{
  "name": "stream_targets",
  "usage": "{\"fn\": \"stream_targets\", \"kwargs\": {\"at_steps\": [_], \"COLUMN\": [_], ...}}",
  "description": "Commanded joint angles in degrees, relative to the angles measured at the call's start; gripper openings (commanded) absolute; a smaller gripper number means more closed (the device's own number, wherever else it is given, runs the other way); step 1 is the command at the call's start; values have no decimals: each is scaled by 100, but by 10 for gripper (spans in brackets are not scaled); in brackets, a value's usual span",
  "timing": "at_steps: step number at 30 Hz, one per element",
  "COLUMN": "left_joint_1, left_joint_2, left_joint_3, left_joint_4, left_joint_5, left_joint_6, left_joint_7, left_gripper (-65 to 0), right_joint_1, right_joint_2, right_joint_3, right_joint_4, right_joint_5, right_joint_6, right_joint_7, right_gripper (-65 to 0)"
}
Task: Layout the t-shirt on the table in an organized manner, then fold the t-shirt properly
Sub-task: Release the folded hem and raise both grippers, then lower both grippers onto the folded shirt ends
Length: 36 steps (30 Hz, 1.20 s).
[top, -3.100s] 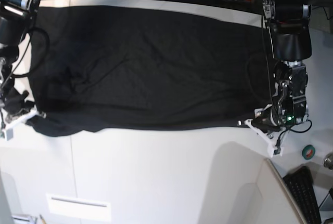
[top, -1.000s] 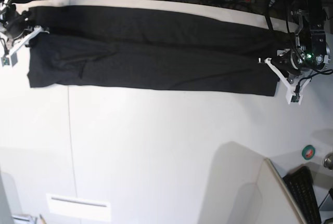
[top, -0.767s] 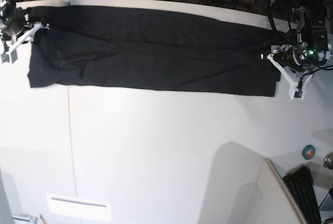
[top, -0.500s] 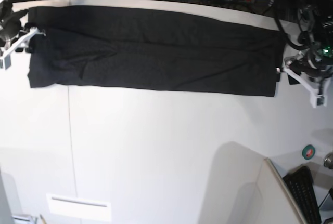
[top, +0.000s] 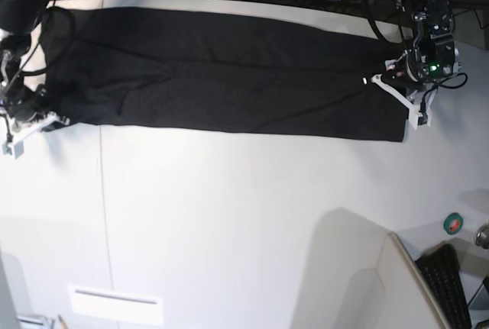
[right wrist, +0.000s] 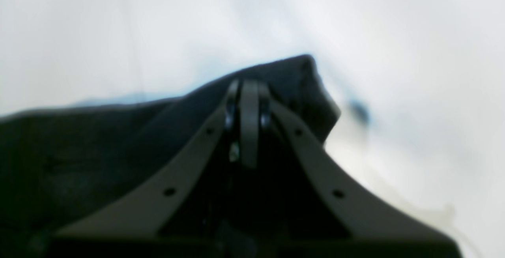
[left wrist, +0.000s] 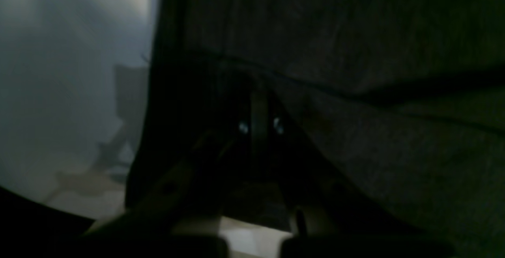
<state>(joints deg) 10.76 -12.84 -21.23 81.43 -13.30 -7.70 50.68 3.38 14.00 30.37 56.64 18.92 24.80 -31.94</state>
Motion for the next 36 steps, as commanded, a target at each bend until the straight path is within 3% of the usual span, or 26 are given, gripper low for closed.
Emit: {"fn": "stream_targets", "kwargs": {"at_steps": [1, 4, 8, 11, 15, 18, 22, 25, 26, 29, 31, 33, 36], "left_joint_1": [-17, 0, -8, -17, -17, -17, -87, -175, -184, -219, -290, -430, -676], "left_joint_2": [-118, -136, -162, -162, -162, -232, -241, -250, -250, -232, -232, -232, -268], "left_joint_3": [-44, -44, -44, -88, -123, -123, -369, -668, -791, -1195, -1380, -1512, -1608], "left_joint_4": [11, -33, 20, 292, 767, 1057, 1479, 1488, 1435, 1145, 811, 380, -341], "left_joint_5": [42, 42, 42, 25, -2, -19, -28, -28, -28, -28, -28, -28, -28], "left_joint_6": [28, 28, 28, 28, 28, 28, -8, -711, -948, -1801, -2337, -2671, -2970], "left_joint_7": [-61, -61, -43, -35, -26, 36, 695, 809, 801, 792, 774, 774, 765], "left_gripper": [-650, -650, -650, -650, -650, -650, -650, -650, -615, -362, -158, -3, 0], "right_joint_1": [89, 273, 300, 317, 27, -263, -729, -949, -984, -1028, -1054, -1098, -1098], "right_joint_2": [187, 398, 459, 477, 415, 81, -174, -367, -393, -411, -411, -411, -411], "right_joint_3": [18, 18, 18, 62, 44, 79, 27, 27, 27, 18, 18, 18, 18], "right_joint_4": [-227, -1000, -1159, -1036, -51, 978, 2235, 2789, 2859, 2859, 2841, 2841, 2841], "right_joint_5": [29, 29, 29, 29, 56, 56, 56, 56, 56, 56, 56, 56, 56], "right_joint_6": [4, -31, -647, -752, -743, -735, -735, -735, -735, -735, -735, -735, -735], "right_joint_7": [183, 623, 676, 685, 685, 685, 685, 641, 641, 641, 632, 632, 632], "right_gripper": [-650, -650, -650, -650, -650, -650, -650, -650, -650, -650, -650, -650, -650]}}
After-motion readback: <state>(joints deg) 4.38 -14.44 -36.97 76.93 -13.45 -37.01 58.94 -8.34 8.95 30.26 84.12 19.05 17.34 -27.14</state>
